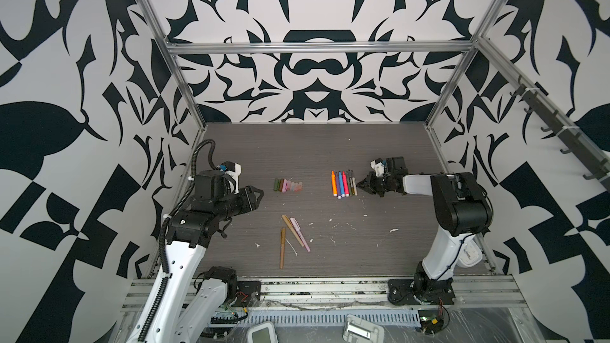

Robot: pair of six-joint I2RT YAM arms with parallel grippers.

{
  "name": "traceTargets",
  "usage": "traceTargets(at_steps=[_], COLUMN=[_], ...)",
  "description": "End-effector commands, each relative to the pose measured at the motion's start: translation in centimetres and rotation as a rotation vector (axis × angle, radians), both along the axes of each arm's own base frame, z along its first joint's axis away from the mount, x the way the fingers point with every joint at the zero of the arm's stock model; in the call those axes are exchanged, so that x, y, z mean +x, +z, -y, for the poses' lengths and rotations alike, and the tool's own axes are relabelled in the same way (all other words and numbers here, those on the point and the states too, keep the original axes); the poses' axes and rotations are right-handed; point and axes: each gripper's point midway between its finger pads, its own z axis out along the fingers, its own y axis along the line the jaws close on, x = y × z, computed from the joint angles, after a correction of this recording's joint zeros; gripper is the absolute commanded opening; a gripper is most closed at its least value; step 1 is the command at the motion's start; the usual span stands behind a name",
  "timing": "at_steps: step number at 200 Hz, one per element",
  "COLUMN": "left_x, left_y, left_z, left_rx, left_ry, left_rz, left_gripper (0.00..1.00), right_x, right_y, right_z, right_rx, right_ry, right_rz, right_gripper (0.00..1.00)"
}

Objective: Open the pen caps

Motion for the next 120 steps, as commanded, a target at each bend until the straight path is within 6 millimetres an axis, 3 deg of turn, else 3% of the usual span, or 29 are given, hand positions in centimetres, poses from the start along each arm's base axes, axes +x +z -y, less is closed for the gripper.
traceTargets(at_steps=[1, 26, 51, 82, 102, 120], left_x=[-0.2, -0.2, -0.2, -0.2, -0.2, -0.2], left_y=[-0.4, -0.5, -0.4, -0.3, -0.3, -0.3], left_z=[0.0, 0.0, 0.1, 0.0, 0.0, 0.1], left_rx=[0.0, -0.001, -0.002, -0.003, -0.002, -0.004], left_ry=[0.001, 0.0, -0.004, -0.001, 0.001, -0.004], left_rz=[-0.012, -0.014, -0.013, -0.008, -0.007, -0.008], left_gripper=[0.47, 0.47, 0.46, 0.45, 0.45, 0.45], right_x=[0.2, 0.1, -0.3, -2.1, -4.3, -7.2], right_y=[0.9, 2.6, 5.6, 8.0, 8.5, 8.6], right_z=[0.4, 1.9, 2.7, 2.9, 1.1, -3.3], right_rx=[-0.041, -0.138, -0.189, -0.26, -0.325, -0.393], right_ry=[-0.007, -0.043, -0.044, -0.029, 0.018, 0.149], right_rz=[0.031, 0.085, 0.156, 0.198, 0.23, 0.272], right_gripper=[0.0, 0.0, 0.0, 0.0, 0.0, 0.0])
